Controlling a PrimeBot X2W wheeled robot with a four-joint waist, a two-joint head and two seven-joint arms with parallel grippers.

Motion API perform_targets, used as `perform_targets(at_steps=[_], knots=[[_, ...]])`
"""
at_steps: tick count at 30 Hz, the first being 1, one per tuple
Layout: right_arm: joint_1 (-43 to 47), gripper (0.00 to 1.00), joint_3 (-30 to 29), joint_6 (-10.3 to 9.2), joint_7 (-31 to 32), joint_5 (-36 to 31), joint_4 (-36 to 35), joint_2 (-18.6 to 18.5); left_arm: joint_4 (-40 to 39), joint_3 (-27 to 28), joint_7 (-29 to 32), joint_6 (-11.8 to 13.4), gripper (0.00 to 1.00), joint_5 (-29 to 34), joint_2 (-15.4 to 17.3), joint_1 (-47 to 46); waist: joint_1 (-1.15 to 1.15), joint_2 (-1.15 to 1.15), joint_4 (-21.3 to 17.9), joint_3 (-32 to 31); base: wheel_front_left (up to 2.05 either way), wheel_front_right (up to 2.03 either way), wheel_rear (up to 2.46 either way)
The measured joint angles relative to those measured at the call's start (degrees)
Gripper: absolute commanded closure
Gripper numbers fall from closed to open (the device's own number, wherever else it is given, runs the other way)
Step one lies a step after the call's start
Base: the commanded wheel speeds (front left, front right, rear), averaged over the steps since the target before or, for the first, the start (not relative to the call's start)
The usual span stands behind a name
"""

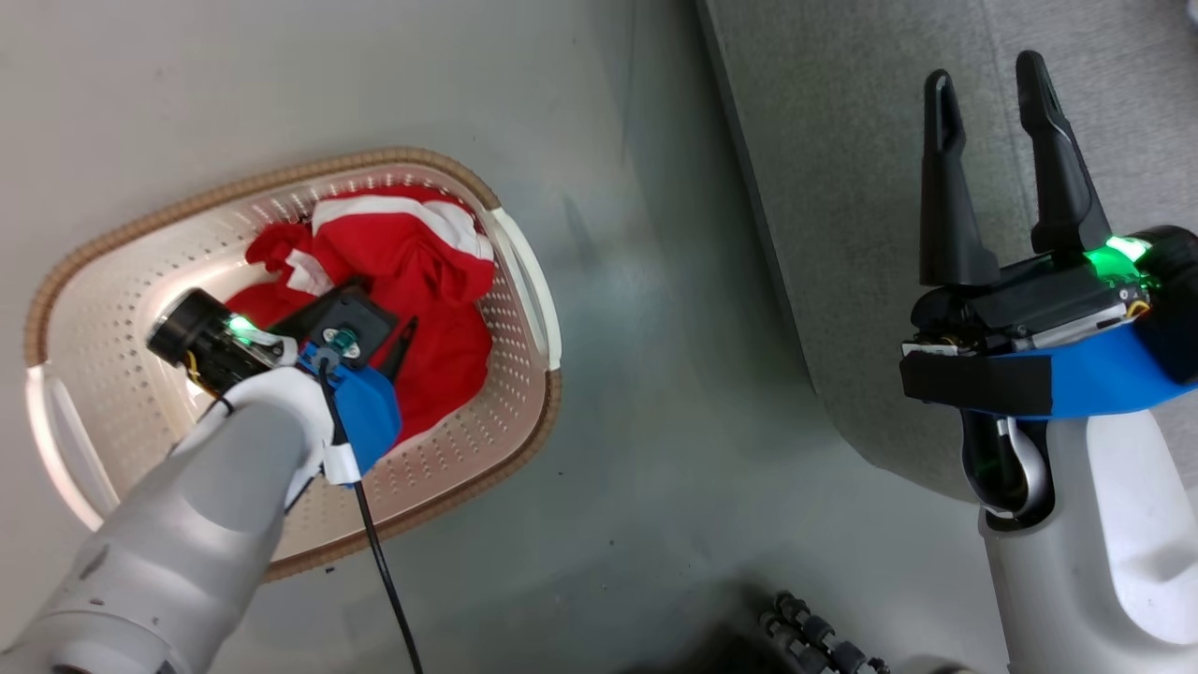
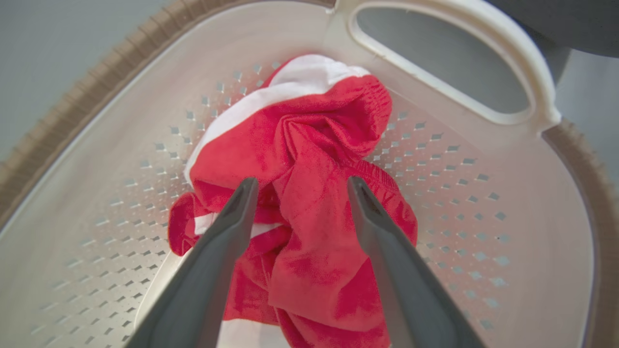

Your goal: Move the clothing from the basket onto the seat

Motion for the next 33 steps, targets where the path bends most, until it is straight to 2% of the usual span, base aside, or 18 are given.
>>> perform_targets(at_steps=[8, 17, 18, 19, 27, 33], knots=[[-1.1, 0.00, 0.7, 0.00, 0.0, 0.5, -0.8, 0.0, 2.1, -5.7, 1.7, 0.0, 0.00, -3.3, 1.9, -2.8, 0.00, 0.00, -1.0, 5.4, 0.00, 0.00, 0.00], [-1.8, 0.00, 0.6, 0.00, 0.0, 1.0, -1.0, 0.0, 3.9, -10.2, 2.8, 0.0, 0.00, -5.7, 1.7, -4.2, 0.00, 0.00, -1.4, 8.5, 0.00, 0.00, 0.00], [-1.8, 0.00, 0.5, 0.00, 0.0, 1.0, -1.0, 0.0, 4.0, -10.4, 2.8, 0.0, 0.56, -6.0, 1.6, -4.3, 0.00, 0.00, -1.3, 8.5, 0.00, 0.00, 0.00], [-1.8, 0.00, 0.5, 0.00, 0.0, 1.0, -1.0, 0.0, 4.0, -10.7, 2.8, 0.0, 1.00, -6.2, 1.4, -4.5, -0.01, 0.00, -1.3, 8.6, 0.00, 0.00, 0.00], [-2.2, 0.00, 0.2, 0.00, 0.0, 0.9, -0.7, 0.0, 4.4, -12.0, 1.7, 0.0, 1.00, -8.6, 0.9, -5.0, -0.01, 0.00, -0.8, 7.7, 0.00, 0.00, 0.00], [-2.1, 0.00, -0.6, 0.00, 0.0, -0.1, -0.1, 0.0, 4.0, -11.6, -0.6, 0.0, 1.00, -11.5, -0.9, -4.9, -0.01, 0.00, 0.4, 5.6, 0.00, 0.00, 0.00]])
